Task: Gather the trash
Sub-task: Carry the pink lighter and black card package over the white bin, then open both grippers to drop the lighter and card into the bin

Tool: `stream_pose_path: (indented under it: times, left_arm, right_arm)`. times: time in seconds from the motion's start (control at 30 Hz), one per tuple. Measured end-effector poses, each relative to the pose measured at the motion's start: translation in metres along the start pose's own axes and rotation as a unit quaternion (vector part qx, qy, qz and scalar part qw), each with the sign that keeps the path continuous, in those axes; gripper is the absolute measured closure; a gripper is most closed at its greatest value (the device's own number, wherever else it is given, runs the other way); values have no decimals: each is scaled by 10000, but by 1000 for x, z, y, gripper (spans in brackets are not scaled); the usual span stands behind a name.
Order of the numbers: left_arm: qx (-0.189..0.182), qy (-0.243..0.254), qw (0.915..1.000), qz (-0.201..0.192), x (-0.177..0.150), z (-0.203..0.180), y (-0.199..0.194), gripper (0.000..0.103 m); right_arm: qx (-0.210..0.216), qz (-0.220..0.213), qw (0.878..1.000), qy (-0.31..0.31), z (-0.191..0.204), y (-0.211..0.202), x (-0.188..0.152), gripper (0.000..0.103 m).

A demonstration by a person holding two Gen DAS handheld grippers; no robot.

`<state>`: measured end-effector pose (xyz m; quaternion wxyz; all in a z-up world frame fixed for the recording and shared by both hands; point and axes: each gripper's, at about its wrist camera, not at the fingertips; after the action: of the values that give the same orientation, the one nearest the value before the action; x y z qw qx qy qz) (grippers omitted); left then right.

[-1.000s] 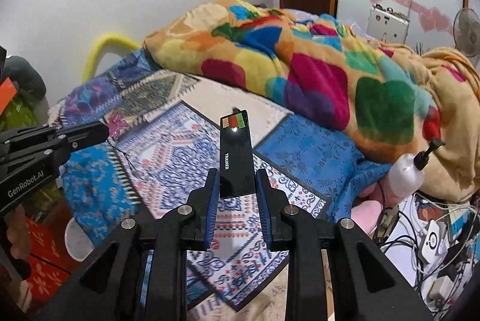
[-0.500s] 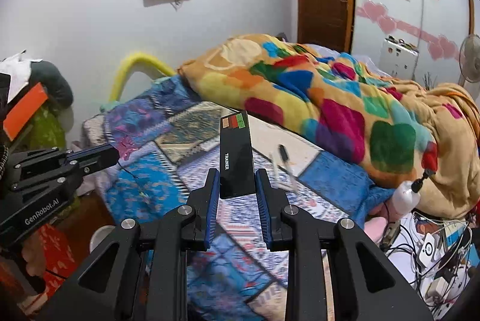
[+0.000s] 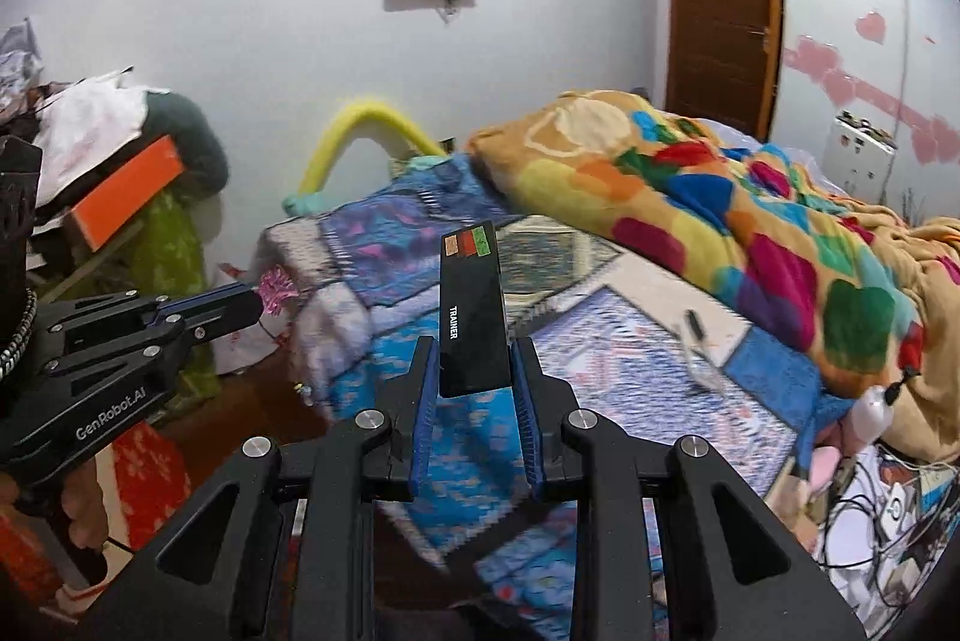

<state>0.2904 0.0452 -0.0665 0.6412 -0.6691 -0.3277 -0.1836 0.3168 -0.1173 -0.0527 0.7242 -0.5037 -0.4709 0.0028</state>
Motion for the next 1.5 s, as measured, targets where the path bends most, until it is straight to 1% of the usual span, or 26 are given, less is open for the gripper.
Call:
stream_pose_path:
  times: [0.27,0.4,0.6,0.73,0.9,0.97,1.13,1.23,1.33,1.4,1.5]
  left_arm:
    - [380,-302,9988,80,-32,58,-22,102]
    - [522,-496,9972,223,-49,89,-24,102]
    - [723,-801,9930,491,-79,128,-13,102]
    - [801,-1029,9884,783,-101,152,5,102]
    - [864,-1308,9813,1117,-128,180,31,102]
    - [827,-1458,9774,1286,-140,190,44,102]
    - [800,-1657,9685,1679,-164,208,75,102]
    - [759,-1822,9619,1893,-177,219,94,102]
    - [771,-1994,9535,2122,-188,232,112,102]
    - [704,-2102,9480,2284,-194,240,125,102]
    - [630,-2181,9420,2471,-200,249,141,102]
  right_arm:
    - [387,167,9986,-318,61,18,-4,81]
    - [526,351,9970,-449,85,32,-5,81]
    - [625,650,9933,-724,116,56,-14,81]
    - [723,962,9889,-872,135,80,-24,81]
    - [830,1415,9808,-1050,157,114,-35,81]
    - [819,1578,9773,-1156,163,127,-41,81]
    - [888,2027,9666,-1291,176,162,-53,81]
    - [897,2298,9594,-1368,183,184,-58,81]
    - [909,2561,9509,-1479,191,206,-62,81]
    - [922,2683,9468,-1522,196,218,-64,81]
    - [1066,2848,9408,-1497,202,236,-63,81]
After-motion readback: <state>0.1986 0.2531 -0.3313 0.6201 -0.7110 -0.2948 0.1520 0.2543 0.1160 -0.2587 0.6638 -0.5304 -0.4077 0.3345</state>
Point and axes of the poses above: each gripper's, at about its wrist camera, not at the fingertips, and y roughly the way its jaws point, z to its left, x to its top, and after that the axes turned 11 degrees about z, right-handed
